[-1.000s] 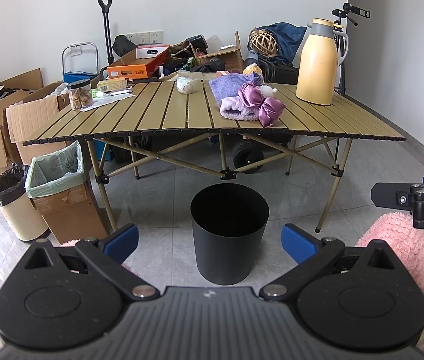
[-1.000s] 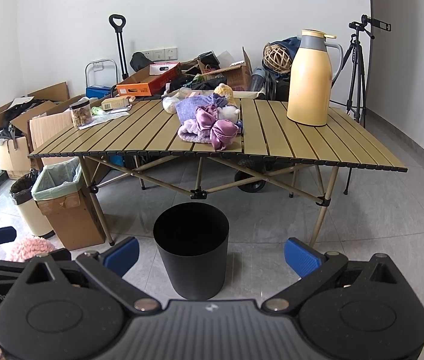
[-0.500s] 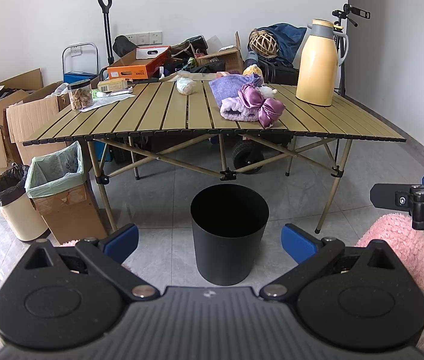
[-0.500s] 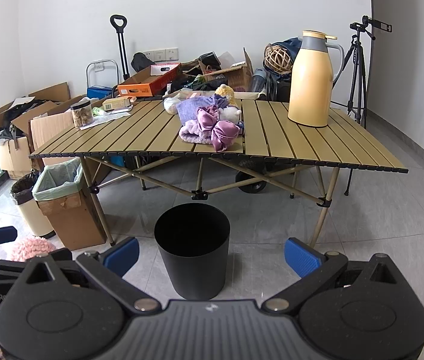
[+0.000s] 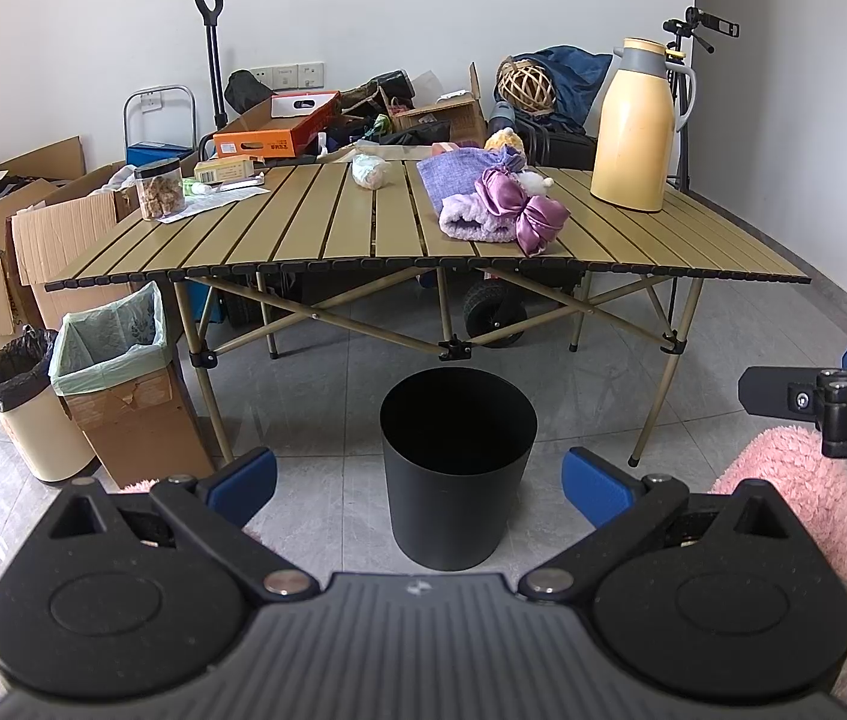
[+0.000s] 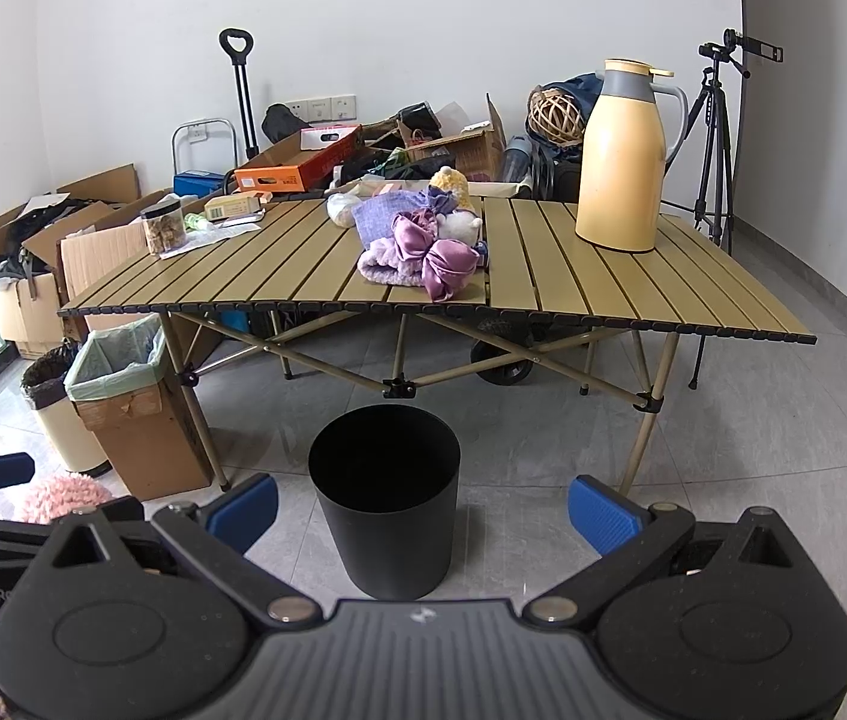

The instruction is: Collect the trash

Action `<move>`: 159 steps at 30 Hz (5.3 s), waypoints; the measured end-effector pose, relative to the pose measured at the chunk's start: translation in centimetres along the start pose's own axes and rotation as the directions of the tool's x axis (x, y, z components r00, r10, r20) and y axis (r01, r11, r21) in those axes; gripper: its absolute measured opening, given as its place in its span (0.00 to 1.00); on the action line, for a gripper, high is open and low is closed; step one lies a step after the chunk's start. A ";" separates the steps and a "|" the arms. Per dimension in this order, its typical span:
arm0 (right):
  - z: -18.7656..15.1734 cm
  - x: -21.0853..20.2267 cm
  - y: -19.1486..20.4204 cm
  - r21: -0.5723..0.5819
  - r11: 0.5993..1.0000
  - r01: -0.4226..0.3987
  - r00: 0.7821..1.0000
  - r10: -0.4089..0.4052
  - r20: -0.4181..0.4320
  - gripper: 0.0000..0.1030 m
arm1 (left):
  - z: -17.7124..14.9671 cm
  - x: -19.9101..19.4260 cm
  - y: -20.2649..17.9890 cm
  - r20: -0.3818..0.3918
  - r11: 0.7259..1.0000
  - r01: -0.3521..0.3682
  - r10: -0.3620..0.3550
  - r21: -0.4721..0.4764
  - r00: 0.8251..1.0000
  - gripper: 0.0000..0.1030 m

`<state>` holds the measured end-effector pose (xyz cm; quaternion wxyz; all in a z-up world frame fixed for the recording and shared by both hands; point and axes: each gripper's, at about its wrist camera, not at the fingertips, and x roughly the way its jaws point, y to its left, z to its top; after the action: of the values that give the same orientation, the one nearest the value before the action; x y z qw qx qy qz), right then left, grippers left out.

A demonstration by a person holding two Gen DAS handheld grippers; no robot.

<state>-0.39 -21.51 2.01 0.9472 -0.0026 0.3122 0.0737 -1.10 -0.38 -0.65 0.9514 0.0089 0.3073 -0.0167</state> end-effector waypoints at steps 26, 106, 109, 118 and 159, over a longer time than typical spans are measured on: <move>4.0 7.6 -1.7 0.024 1.000 0.003 0.999 -0.005 0.051 1.00 | 6.3 7.9 0.3 0.027 1.000 0.023 -0.023 -0.018 0.999 1.00; 13.5 30.3 -3.0 -0.158 0.979 -0.125 0.903 0.179 0.391 0.29 | 17.7 30.5 3.5 0.094 0.985 -0.063 0.079 -0.162 0.992 1.00; 13.6 29.5 -4.3 -0.120 0.985 -0.123 0.891 0.163 0.423 0.29 | 17.8 30.8 3.1 0.089 0.986 -0.058 0.073 -0.159 0.993 1.00; 13.5 28.7 -8.4 -0.027 0.998 -0.056 0.895 0.062 0.442 0.29 | 18.7 32.1 -0.3 0.097 0.991 -0.025 0.039 -0.133 0.995 1.00; 13.0 29.1 -11.5 0.054 0.998 0.006 0.920 -0.027 0.391 0.29 | 18.6 39.9 -7.9 0.031 0.999 0.008 -0.006 -0.041 0.999 0.86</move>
<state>32.02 -28.19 -5.19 0.9908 0.0343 0.1181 0.0565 41.84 -9.83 -8.97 0.9560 -0.0119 0.2928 -0.0138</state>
